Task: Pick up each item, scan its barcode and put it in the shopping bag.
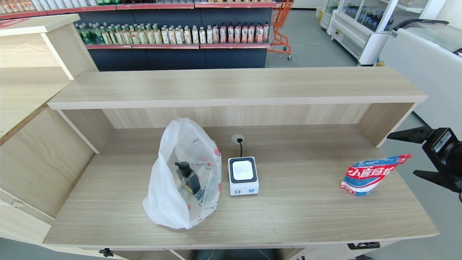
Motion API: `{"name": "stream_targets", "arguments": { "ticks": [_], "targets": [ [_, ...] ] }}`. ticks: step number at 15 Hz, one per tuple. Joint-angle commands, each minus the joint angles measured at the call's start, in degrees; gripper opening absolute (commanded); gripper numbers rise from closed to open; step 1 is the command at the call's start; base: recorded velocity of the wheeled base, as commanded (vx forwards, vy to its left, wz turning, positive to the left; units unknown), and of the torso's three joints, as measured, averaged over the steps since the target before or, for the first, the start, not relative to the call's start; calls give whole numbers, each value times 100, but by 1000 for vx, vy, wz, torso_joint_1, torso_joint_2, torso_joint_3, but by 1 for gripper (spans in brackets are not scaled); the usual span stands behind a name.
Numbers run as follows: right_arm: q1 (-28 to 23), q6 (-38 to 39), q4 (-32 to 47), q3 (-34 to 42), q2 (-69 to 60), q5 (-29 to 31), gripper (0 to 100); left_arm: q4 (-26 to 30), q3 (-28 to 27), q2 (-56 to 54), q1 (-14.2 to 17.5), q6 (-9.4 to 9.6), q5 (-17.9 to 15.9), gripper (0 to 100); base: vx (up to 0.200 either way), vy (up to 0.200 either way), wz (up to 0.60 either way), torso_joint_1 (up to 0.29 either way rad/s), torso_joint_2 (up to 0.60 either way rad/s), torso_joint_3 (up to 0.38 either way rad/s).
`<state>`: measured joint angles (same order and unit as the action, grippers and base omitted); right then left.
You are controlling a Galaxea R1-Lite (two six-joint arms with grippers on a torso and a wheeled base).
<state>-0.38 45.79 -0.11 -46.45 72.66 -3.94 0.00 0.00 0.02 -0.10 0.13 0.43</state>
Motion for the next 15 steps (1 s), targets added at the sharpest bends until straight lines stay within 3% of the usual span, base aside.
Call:
{"name": "stream_targets", "arguments": {
  "ticks": [1, 7, 10, 15],
  "targets": [
    [-200, 9, 29, -40, 47, 33, 100, 0, 0, -2, 10, 4, 1, 100, 0, -200, 0, -2, 2, -7],
    [-410, 528, 292, -541, 565, 95, 100, 0, 0, -2, 1, 13, 1, 100, 0, -200, 0, 2, 0, 3],
    [-112, 1011, 591, -769, 952, 104, 100, 0, 0, -2, 10, 4, 1, 100, 0, 0, 0, 0, 0, 0],
    [-59, 1327, 573, -1042, 1831, 288, 100, 0, 0, -2, 1, 4, 1, 100, 0, 0, 0, 0, 0, 0]
  ]
}}
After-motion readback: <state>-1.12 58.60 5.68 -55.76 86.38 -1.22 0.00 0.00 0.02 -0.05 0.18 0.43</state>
